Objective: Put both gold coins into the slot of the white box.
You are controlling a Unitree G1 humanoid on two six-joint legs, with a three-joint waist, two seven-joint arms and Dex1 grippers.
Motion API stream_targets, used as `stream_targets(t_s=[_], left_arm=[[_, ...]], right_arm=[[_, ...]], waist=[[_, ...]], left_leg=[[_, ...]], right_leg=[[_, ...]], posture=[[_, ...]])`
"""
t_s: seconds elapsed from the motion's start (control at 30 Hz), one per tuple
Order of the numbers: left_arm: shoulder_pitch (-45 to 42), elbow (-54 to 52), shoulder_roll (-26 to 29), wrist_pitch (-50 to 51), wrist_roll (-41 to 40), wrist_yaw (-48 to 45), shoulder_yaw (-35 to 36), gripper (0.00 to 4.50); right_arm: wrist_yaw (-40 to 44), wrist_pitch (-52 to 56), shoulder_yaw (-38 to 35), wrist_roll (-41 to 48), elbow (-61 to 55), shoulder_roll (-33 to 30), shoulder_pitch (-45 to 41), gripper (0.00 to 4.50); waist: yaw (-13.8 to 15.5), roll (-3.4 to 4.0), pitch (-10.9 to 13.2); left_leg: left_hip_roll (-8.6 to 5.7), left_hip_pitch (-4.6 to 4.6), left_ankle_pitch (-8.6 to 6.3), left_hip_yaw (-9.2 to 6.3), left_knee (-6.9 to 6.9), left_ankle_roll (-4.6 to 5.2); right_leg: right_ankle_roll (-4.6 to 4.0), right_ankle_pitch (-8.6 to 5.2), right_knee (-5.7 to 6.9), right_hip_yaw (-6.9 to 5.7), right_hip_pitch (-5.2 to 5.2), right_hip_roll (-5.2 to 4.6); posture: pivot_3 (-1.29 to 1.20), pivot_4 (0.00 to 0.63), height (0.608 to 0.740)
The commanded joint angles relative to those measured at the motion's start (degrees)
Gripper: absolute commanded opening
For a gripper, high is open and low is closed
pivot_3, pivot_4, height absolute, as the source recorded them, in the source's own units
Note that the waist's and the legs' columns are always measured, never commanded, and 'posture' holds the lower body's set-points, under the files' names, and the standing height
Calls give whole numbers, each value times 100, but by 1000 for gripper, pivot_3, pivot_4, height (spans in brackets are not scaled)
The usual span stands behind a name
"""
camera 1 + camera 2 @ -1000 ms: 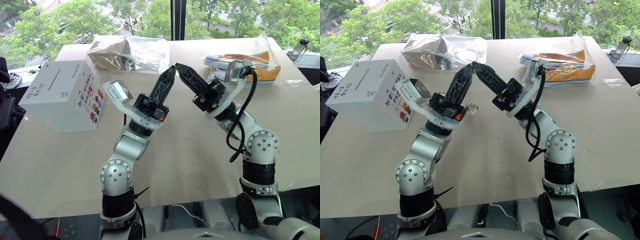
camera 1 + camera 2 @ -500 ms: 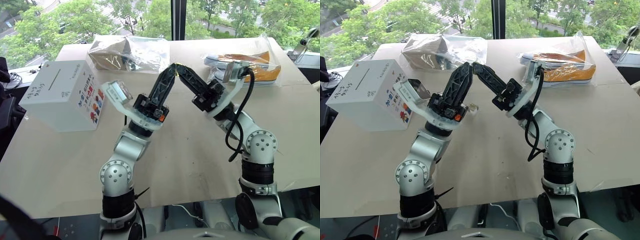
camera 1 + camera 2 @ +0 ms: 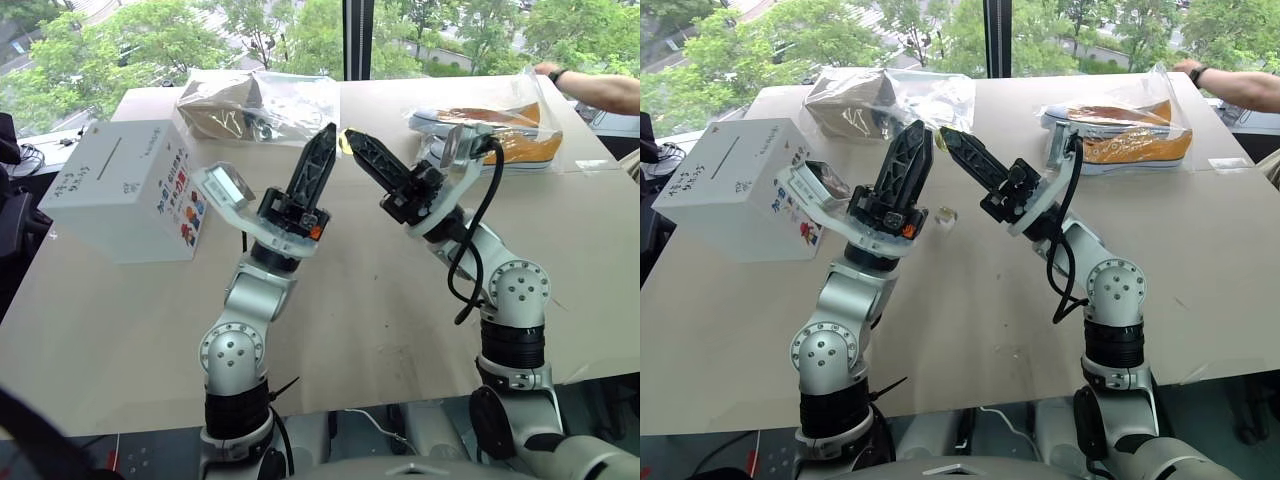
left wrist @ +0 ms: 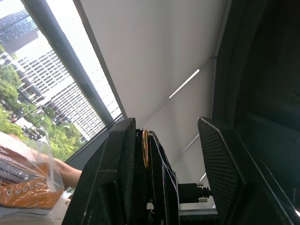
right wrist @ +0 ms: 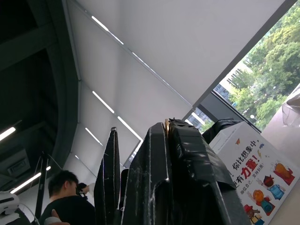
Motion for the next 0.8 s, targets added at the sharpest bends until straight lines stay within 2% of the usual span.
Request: stream_targets(t_s=[0.03,0.13,0.2,0.23,0.8], left_arm=[[-21,-64,11,-11,3,-3,-32,2096],[-34,-35,21,20,5,5,-62,1326],[-41,-21,29,34,-12,19,-68,421],[-44,-12,35,41,-21,22,-69,110],[-69,135,158,387,-139,128,-170,110]], right_arm=[[119,-70,-12,190,-291,28,-86,0],[141,-56,-3,199,-303,17,-88,0],[154,-49,7,199,-308,14,-89,0],[160,-44,13,199,-310,14,-88,0],[344,68,197,185,-420,-49,-68,0]], waist=[[-1,0,0],[-2,0,0],[-5,0,0],[-5,0,0],[-4,0,1]], left_leg=[[0,0,0,0,0,0],[0,0,-1,0,0,1],[0,0,-1,0,0,1],[0,0,-1,0,0,1],[0,0,-1,-4,-1,2]], right_leg=[[0,0,-1,1,0,0],[0,0,-1,0,0,0],[0,0,-1,-1,0,1],[0,0,-1,0,0,1],[0,0,-2,0,0,0]], posture=[[0,150,740],[0,150,740],[0,150,740],[0,150,740],[0,150,740]])
